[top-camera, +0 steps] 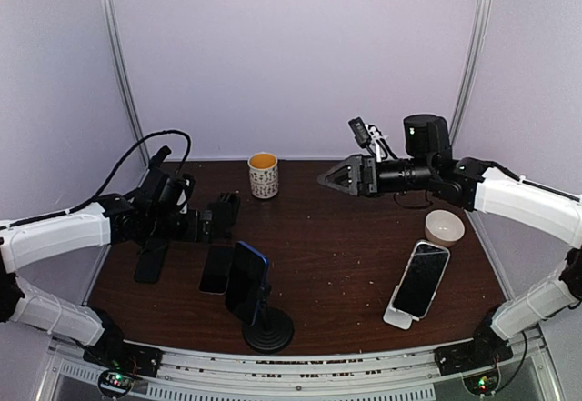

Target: Remove the phone from the phone stand

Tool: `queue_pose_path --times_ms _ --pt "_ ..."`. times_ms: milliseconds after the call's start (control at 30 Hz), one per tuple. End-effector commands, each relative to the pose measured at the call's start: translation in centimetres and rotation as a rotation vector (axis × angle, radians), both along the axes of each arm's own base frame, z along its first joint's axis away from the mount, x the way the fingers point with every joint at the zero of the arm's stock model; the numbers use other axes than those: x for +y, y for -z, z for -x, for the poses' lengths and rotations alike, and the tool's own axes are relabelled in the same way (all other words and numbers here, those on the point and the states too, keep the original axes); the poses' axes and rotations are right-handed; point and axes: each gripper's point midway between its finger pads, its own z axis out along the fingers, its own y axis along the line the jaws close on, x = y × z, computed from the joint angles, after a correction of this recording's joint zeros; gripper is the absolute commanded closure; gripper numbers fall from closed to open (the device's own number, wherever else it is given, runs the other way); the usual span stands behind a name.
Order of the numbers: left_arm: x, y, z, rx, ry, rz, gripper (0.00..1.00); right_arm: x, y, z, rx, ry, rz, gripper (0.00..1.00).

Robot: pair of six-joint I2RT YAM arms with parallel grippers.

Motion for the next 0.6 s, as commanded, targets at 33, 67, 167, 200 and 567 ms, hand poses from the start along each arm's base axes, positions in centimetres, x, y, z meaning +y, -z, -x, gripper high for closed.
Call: queue_pose_path --times_ms 33,67,167,200,567 --pt "1.1 -2.3 -0.6 -0.08 -0.037 -0.01 0.02 1.1 -1.9 4.8 -0.008 -0.082 0.048 0.0" --pt "1.2 -2.3 -0.6 -0.081 -0.04 -0.011 0.02 1.4 -1.7 5.5 0.002 -0.093 0.062 0.0" --pt "1.5 -2.0 -0.7 -0.072 -0.059 -0.021 0.02 2.3 -1.8 7.7 0.033 -0.119 0.094 0.0" --pt "1.6 -1.9 -0.7 -0.067 -0.067 -0.026 0.02 2.6 -1.8 8.4 0.042 -0.125 0.103 0.0" --pt "2.0 -0.9 -0.7 -0.041 -0.113 -0.026 0.02 7.6 -1.2 12.1 0.06 -0.143 0.165 0.08"
